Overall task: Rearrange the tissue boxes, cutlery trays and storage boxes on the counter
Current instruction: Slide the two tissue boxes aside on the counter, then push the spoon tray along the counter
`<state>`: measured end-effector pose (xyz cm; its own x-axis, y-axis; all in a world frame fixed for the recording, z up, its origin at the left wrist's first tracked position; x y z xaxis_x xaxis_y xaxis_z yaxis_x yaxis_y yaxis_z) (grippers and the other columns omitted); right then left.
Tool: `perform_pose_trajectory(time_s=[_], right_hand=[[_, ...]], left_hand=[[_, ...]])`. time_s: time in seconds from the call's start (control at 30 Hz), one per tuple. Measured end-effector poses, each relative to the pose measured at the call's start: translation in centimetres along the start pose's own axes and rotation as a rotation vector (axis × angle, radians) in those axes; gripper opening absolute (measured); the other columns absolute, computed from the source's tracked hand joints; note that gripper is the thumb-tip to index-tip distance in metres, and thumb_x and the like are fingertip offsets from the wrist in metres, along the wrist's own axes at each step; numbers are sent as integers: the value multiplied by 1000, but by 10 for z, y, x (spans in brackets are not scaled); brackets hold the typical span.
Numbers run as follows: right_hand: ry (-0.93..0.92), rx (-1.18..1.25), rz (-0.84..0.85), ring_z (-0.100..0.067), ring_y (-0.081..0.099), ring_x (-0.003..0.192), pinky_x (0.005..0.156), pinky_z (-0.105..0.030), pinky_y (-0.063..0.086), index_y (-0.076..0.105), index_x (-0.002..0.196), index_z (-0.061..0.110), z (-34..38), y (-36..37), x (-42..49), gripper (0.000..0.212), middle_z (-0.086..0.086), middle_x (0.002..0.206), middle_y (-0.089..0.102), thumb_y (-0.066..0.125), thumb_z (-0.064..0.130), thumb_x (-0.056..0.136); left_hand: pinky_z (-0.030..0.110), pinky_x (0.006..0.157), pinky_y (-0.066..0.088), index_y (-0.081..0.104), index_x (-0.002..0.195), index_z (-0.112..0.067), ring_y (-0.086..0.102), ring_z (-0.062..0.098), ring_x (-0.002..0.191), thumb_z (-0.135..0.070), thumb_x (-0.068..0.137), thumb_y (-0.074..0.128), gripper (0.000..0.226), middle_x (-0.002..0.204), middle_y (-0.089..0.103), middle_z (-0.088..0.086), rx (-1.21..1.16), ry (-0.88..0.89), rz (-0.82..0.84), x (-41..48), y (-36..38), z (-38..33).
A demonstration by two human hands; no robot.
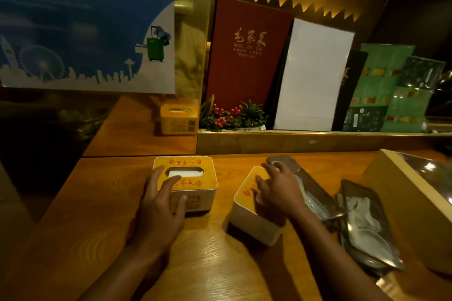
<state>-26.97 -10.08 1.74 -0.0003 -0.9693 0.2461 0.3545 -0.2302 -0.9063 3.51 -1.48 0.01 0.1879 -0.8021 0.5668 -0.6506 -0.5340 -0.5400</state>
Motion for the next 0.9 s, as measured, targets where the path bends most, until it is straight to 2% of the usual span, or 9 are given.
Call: perform_pose_trajectory(time_s=[0.07, 0.17, 0.27, 0.37, 0.43, 0.53, 0.63, 0.8, 0.9], right_hand=[[51, 2, 91, -34, 37, 137, 105, -48, 40, 41, 148, 26, -31, -1, -1, 57, -15, 154, 36, 47, 51, 97], [27, 75, 175, -32, 41, 133, 104, -47, 41, 41, 147, 20, -51, -1, -15, 54, -15, 150, 42, 46, 46, 99], [-35, 100, 175, -31, 43, 129, 98, -43, 41, 41, 147, 26, -57, -12, -32, 53, -13, 144, 48, 45, 42, 97], [-73, 191, 175, -23, 52, 114, 83, -33, 40, 49, 140, 30, -61, -27, -56, 63, -3, 126, 54, 50, 47, 79], [-96, 227, 184, -17, 54, 106, 80, -26, 41, 53, 136, 28, -68, -28, -73, 64, 4, 113, 50, 60, 47, 75], [-168, 247, 216, -17, 55, 109, 89, -31, 49, 44, 144, 25, -84, -8, -89, 66, 4, 125, 50, 63, 41, 83], [-218, 309, 182, -18, 56, 110, 93, -36, 51, 45, 145, 22, -95, 1, -83, 59, 0, 133, 52, 60, 35, 89], [-342, 317, 221, -19, 48, 124, 99, -35, 48, 34, 150, 25, -92, 0, -72, 61, -1, 143, 45, 58, 33, 94], [-381, 256, 236, -19, 40, 132, 104, -34, 42, 31, 150, 34, -110, -17, -69, 68, 3, 149, 39, 61, 37, 89]], left_hand=[[38, 95, 53, 63, 124, -22, 51, 15, 122, -22, 84, 75, 42, 134, 54, 0, -50, 102, 20, -14, 9, -42], [26, 90, 53, 54, 131, -39, 52, -3, 110, -48, 88, 64, 45, 124, 50, -23, -186, 74, 268, -44, 50, -82], [24, 97, 50, 39, 142, -45, 45, -4, 122, -70, 81, 57, 69, 129, 37, -33, -273, -58, 441, -69, 89, -99], [31, 104, 48, 32, 148, -41, 41, 2, 129, -93, 58, 53, 106, 141, 34, -24, -331, -224, 442, -73, 105, -95], [39, 106, 47, 34, 149, -38, 41, 8, 135, -89, 55, 62, 111, 149, 34, -20, -359, -315, 395, -73, 109, -88], [43, 111, 42, 36, 150, -36, 35, 14, 141, -64, 70, 75, 94, 156, 31, -16, -278, -356, 340, -77, 111, -93], [47, 113, 39, 37, 150, -37, 31, 19, 146, -42, 86, 71, 73, 161, 28, -11, -207, -410, 253, -84, 112, -99], [51, 105, 48, 37, 144, -48, 36, 22, 143, -30, 91, 67, 64, 159, 29, -14, -246, -509, 172, -95, 119, -101], [48, 106, 47, 31, 144, -49, 35, 23, 144, -35, 91, 64, 64, 159, 21, -18, -181, -476, 161, -96, 116, -109]])
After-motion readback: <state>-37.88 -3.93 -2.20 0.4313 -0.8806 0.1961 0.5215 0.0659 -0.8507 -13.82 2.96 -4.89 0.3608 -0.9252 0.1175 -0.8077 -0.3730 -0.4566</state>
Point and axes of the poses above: each hand's wrist, its own x-axis towards the middle knuckle, its own y-axis out of the palm, z = x × y, the point moved 9 cm from there along x, towards the middle knuckle
